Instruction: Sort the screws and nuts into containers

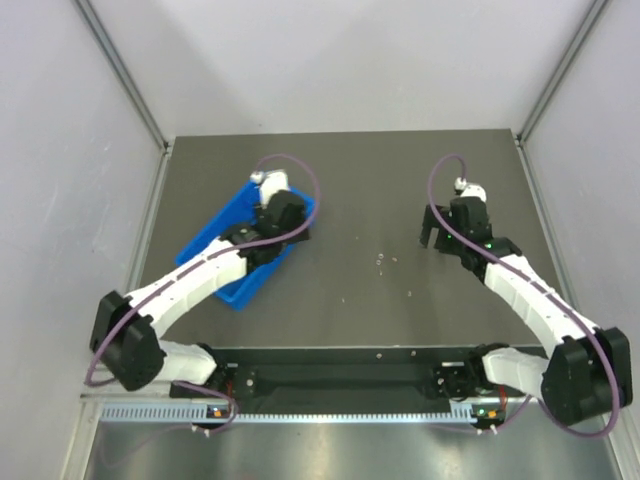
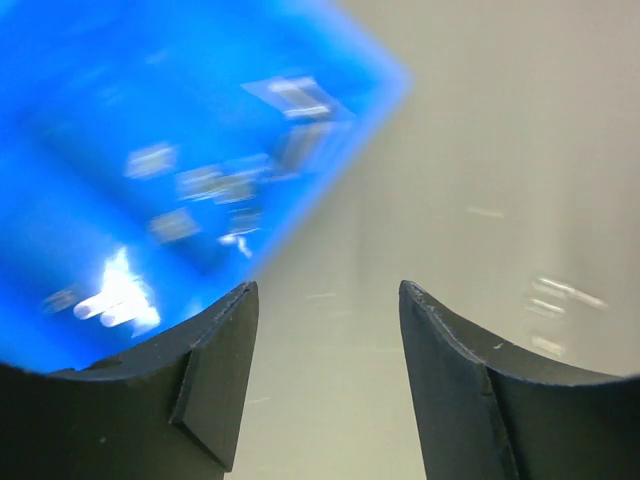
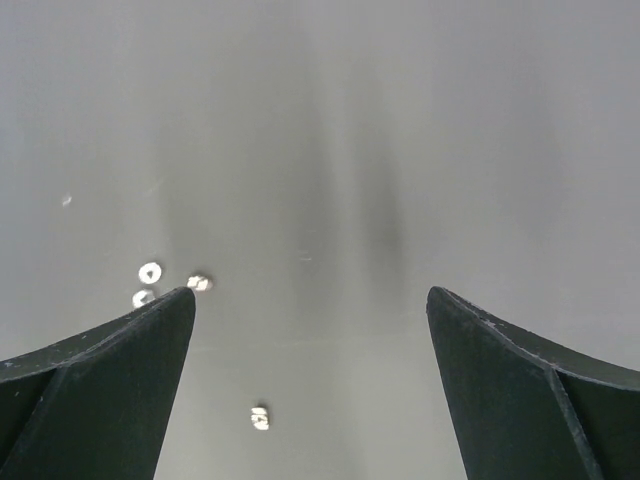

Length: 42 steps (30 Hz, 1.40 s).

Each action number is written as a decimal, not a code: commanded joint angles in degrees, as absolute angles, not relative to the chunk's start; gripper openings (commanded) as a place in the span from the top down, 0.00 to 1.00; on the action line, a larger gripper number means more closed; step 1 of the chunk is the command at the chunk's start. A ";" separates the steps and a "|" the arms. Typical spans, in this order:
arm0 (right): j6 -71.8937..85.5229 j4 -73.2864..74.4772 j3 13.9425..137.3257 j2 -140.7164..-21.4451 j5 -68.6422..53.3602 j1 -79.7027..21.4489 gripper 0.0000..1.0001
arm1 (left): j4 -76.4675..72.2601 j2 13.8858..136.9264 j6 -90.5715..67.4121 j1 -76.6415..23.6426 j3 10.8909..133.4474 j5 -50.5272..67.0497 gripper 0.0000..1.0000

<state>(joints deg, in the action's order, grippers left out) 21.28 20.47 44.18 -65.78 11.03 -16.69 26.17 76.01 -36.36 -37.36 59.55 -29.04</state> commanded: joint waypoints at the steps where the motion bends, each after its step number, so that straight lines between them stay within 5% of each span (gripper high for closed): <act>1: 23.90 21.53 42.71 -61.62 13.01 -11.88 0.00 | 21.62 84.35 -33.14 -46.13 66.36 -27.34 0.37; 9: 23.21 24.26 39.82 -55.29 9.76 -3.96 0.00 | 15.12 109.56 -27.26 -54.13 81.72 -16.88 0.42; 18: 22.41 24.61 39.29 -53.17 7.29 -3.25 0.00 | 18.10 124.18 -23.82 -54.76 95.18 -16.79 0.46; 42: 22.15 23.55 38.50 -54.23 7.12 -3.16 0.00 | 23.29 125.69 -27.69 -56.42 91.50 -19.86 0.64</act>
